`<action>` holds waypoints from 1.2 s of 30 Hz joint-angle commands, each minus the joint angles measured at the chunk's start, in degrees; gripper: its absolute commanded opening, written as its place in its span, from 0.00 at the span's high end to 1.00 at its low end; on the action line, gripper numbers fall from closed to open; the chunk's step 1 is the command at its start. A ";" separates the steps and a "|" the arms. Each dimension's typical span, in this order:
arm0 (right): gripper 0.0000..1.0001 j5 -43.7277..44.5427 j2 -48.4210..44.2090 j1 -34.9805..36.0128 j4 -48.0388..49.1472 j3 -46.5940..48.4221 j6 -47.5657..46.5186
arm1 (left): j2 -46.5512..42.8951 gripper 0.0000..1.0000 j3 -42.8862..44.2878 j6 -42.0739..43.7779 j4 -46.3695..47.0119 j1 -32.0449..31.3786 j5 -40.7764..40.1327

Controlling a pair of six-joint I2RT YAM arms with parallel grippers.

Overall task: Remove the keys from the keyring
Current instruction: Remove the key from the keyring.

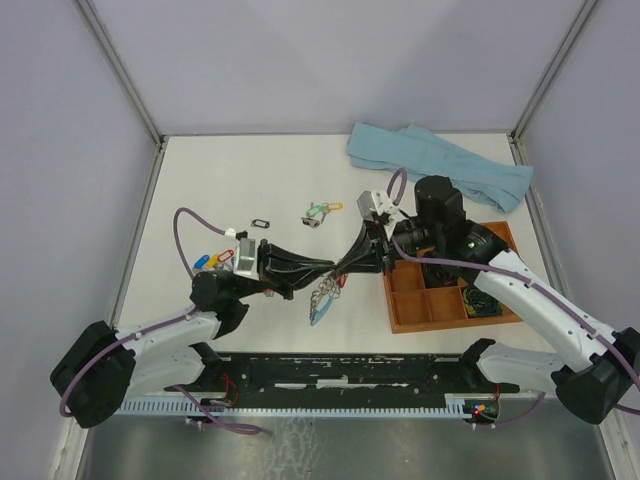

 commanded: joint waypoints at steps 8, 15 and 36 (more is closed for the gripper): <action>0.99 4.90 0.72 0.19 -19.09 8.30 -15.41 | -10.04 0.84 0.93 7.20 -14.75 -0.24 -3.10; 0.99 7.43 4.57 0.47 -33.48 14.24 -25.02 | -18.32 0.60 2.71 15.71 -34.11 -0.23 -3.04; 0.99 36.97 26.37 7.96 -78.96 47.08 -43.66 | -7.75 0.47 -4.14 27.21 -14.84 -4.19 -11.81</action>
